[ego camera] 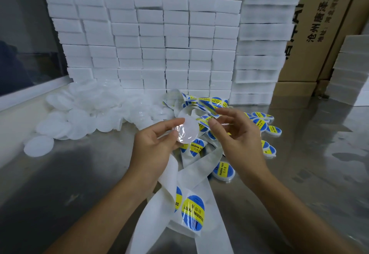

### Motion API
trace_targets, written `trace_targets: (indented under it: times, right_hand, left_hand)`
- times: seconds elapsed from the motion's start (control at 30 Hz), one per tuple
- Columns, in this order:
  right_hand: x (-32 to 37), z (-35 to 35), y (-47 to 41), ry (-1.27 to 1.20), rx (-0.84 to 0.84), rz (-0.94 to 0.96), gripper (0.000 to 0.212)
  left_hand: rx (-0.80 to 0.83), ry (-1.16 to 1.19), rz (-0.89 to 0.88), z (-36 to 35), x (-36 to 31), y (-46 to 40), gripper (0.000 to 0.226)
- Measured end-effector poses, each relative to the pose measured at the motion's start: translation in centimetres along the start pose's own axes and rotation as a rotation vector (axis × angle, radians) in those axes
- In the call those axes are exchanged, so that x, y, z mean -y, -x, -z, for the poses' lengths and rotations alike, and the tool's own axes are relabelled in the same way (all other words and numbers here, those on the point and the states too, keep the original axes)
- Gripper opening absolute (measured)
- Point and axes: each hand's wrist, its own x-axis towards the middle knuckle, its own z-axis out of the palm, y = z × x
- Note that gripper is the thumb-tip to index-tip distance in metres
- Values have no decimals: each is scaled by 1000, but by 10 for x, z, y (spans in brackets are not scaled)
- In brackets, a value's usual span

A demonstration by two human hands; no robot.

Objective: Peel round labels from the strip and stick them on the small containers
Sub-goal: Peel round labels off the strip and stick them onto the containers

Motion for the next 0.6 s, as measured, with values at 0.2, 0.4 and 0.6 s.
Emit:
trace_targets:
  times: [0.2,0.4,0.6]
  right_hand:
    - [1,-3,4,-194,132,-91,43]
    - [1,4,0,-201,122,-134,40]
    - [-3,-1,0,21,-57,-63,8]
  left_hand:
    - [59,71,48,2,1,1,39]
    - [69,217,198,6,2,-3,27]
    - [24,310,258,9,5,-6,31]
